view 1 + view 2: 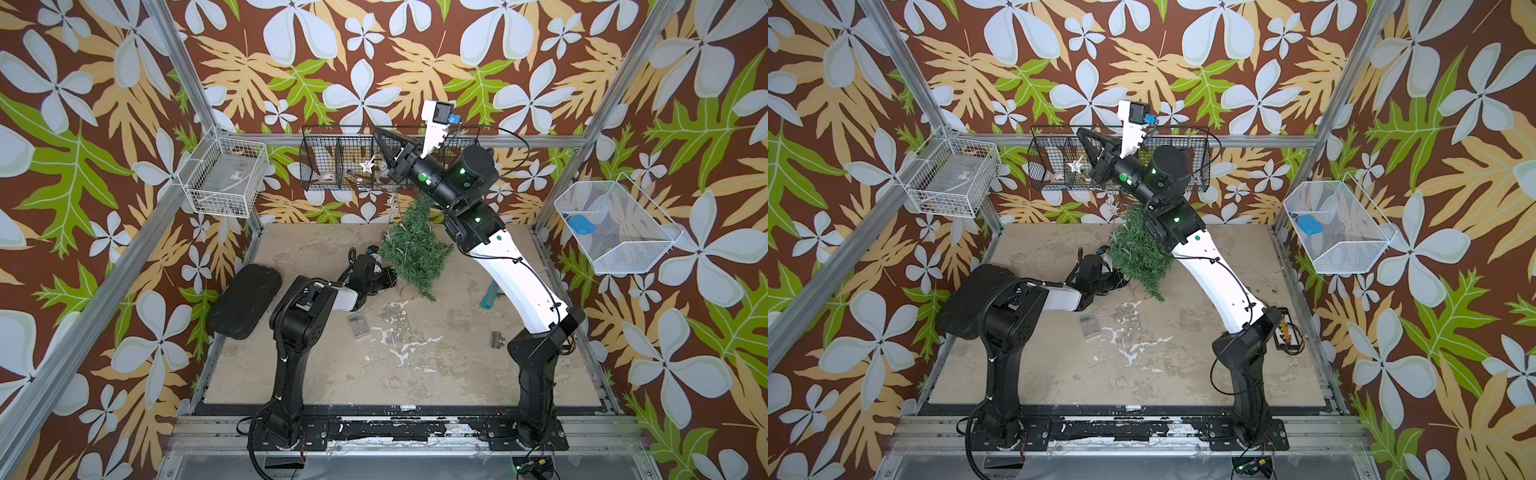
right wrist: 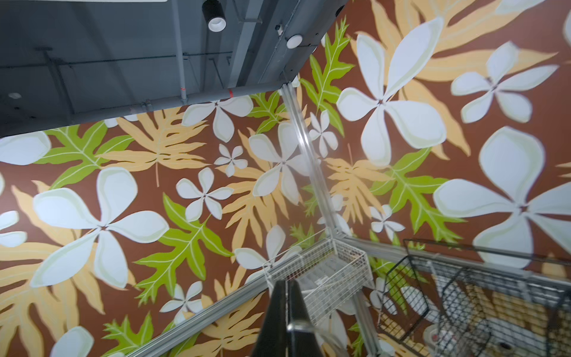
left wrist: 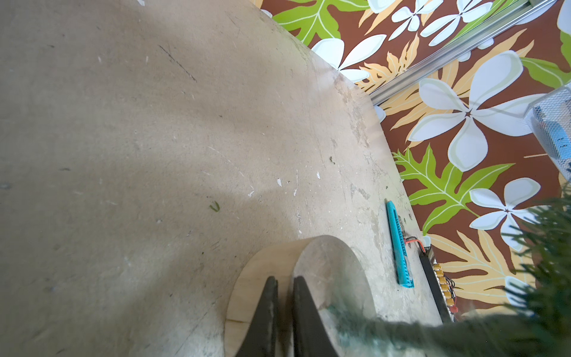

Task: Remove string lights from the small christmas tree
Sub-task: Remove the light string from the Christmas tree.

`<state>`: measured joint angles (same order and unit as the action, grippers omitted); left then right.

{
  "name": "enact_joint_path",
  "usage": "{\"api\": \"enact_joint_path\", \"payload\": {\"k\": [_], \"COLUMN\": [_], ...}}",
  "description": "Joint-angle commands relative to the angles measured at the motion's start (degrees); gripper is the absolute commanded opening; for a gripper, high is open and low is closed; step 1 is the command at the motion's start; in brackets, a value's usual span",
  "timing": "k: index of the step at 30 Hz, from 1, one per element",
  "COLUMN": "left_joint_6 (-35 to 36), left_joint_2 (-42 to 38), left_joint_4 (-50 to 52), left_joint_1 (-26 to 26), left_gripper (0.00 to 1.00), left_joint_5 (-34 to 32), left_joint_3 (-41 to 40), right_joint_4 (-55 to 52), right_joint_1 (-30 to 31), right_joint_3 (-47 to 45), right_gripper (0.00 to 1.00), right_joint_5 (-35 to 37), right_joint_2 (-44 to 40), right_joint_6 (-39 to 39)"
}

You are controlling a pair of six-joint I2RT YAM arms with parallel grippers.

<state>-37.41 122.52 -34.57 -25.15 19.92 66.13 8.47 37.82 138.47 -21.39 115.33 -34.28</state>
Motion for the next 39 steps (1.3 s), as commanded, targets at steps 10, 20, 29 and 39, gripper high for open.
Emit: {"api": "enact_joint_path", "payload": {"k": [10, 20, 29, 39], "left_joint_6": [0.4, 1.0, 1.5, 1.6], "left_joint_2": [2.0, 3.4, 4.5, 5.2], "left_joint_4": [16.4, 19.1, 21.0, 21.8], "left_joint_1": [-2.0, -2.0, -1.8, -0.6], "left_gripper": [0.13, 0.12, 0.12, 0.11], "left_joint_5": [-6.1, -7.5, -8.1, -8.1], "left_joint_3": [0.2, 1.7, 3.3, 3.7], "right_joint_4": [10.0, 17.1, 16.3, 13.9], "right_joint_1": [4.9, 5.0, 4.7, 0.9], "right_joint_3": [9.3, 12.8, 10.6, 6.3], "right_gripper": [0.0, 0.0, 0.0, 0.0], "right_joint_5": [1.5, 7.6, 7.0, 2.6], "right_joint_2": [12.4, 10.0, 0.1, -8.9], "right_joint_6": [-5.9, -8.2, -6.7, -9.1]}}
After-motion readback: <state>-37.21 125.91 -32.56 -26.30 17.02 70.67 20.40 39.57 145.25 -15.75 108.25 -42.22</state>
